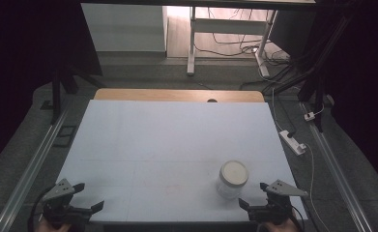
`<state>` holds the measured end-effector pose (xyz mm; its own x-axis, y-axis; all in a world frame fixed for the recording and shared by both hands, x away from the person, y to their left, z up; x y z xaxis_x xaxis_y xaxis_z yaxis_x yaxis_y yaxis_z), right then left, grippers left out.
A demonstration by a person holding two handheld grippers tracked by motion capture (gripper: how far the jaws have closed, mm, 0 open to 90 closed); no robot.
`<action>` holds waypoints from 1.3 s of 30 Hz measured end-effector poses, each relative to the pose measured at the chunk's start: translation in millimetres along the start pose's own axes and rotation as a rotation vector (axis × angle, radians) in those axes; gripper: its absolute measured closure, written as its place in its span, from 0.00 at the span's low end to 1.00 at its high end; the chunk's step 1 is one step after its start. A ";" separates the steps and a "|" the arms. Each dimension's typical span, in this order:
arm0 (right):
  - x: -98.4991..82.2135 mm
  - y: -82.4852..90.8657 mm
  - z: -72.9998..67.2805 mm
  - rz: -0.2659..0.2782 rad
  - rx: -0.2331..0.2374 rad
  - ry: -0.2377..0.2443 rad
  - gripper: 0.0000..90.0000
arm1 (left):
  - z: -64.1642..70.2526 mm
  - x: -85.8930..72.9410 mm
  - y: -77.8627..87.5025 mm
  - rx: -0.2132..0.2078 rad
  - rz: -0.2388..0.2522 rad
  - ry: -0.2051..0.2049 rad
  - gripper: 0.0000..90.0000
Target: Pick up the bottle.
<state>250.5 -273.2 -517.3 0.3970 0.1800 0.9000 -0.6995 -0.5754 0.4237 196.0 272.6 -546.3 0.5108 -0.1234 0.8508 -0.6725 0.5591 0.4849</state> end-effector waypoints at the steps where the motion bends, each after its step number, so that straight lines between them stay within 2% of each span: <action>1: 0.0 -0.2 -0.4 -0.002 0.000 0.004 0.00 | -0.1 0.0 0.1 -0.001 0.000 0.000 0.00; 6: 0.0 -1.2 -3.4 -0.015 0.001 0.035 0.00 | -0.3 -0.1 0.0 -0.003 -0.001 0.002 0.00; 8: 0.2 -1.7 -5.4 -0.022 0.013 0.055 0.00 | -0.3 -0.1 -0.1 -0.004 -0.002 0.002 0.00; 14: 6.0 -2.5 -9.8 -0.015 0.057 0.070 0.00 | -0.3 -0.1 -0.4 -0.007 -0.005 0.001 0.00; 19: 8.6 -5.8 -6.7 -0.002 0.074 0.062 0.00 | -0.3 -0.1 -0.5 -0.010 -0.005 0.002 0.00; 23: 10.6 -10.2 -6.7 -0.009 0.104 0.029 0.00 | -0.3 0.0 -0.7 -0.013 -0.007 0.002 0.00; 28: 12.7 -16.8 -5.3 -0.017 0.082 0.064 0.00 | -0.2 0.1 -0.9 -0.013 -0.008 0.000 0.00; 39: 16.8 -36.0 -2.1 -0.017 0.112 0.087 0.00 | -0.3 0.2 -1.0 -0.012 -0.005 0.002 0.00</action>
<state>281.2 -247.8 -517.2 0.3520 0.2563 0.9002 -0.6203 -0.6564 0.4294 197.0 272.2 -546.7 0.5154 -0.1249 0.8478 -0.6633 0.5683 0.4869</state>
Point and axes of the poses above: each handheld gripper's, and its own axes: y roughly backward along the jaws, x roughly out of its top, z roughly to its right, the point moved 4 cm from there along -y, roughly forward along the jaws, and after that the axes turned 11 degrees about z, right-handed, at the moved point
